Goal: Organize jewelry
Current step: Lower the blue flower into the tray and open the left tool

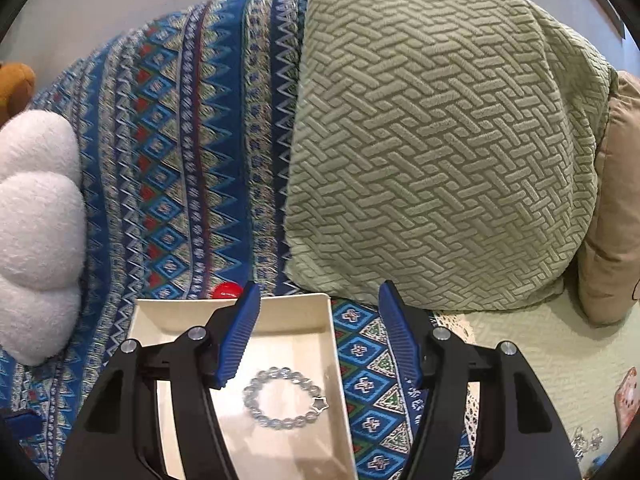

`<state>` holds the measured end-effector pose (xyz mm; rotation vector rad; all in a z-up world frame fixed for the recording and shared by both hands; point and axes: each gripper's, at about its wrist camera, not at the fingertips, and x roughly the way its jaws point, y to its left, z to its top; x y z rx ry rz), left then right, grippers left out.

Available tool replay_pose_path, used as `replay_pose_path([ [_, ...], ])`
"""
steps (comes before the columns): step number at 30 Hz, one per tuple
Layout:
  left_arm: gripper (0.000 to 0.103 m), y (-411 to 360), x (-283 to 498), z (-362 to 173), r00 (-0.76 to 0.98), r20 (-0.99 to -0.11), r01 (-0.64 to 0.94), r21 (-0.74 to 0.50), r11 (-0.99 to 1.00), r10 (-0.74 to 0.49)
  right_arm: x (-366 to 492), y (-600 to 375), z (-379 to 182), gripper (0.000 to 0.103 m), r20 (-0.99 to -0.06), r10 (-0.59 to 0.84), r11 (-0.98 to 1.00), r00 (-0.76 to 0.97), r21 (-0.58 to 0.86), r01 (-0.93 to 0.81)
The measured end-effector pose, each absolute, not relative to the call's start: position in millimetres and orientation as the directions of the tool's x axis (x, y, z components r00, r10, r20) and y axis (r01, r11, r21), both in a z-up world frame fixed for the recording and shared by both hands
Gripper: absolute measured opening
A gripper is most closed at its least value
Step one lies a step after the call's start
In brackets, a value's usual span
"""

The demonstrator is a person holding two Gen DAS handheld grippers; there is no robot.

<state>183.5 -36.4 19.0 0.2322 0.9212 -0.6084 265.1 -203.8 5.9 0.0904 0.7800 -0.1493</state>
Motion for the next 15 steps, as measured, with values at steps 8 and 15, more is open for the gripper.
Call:
replay_pose_path([
  [8,0.096,-32.3,175.8,37.0,0.479,-0.771,0.592,-0.071,0.803,-0.421,268.3,-204.4,6.9,0.062,-0.698,-0.169,0.977,0.696,-0.023,0.214],
  [15,0.096,-27.9,190.4,27.7,0.507,-0.779,0.552,-0.035,0.833,-0.369,251.3,-214.6,13.2,0.070,-0.654,-0.122,0.966,0.746,0.094,0.240],
])
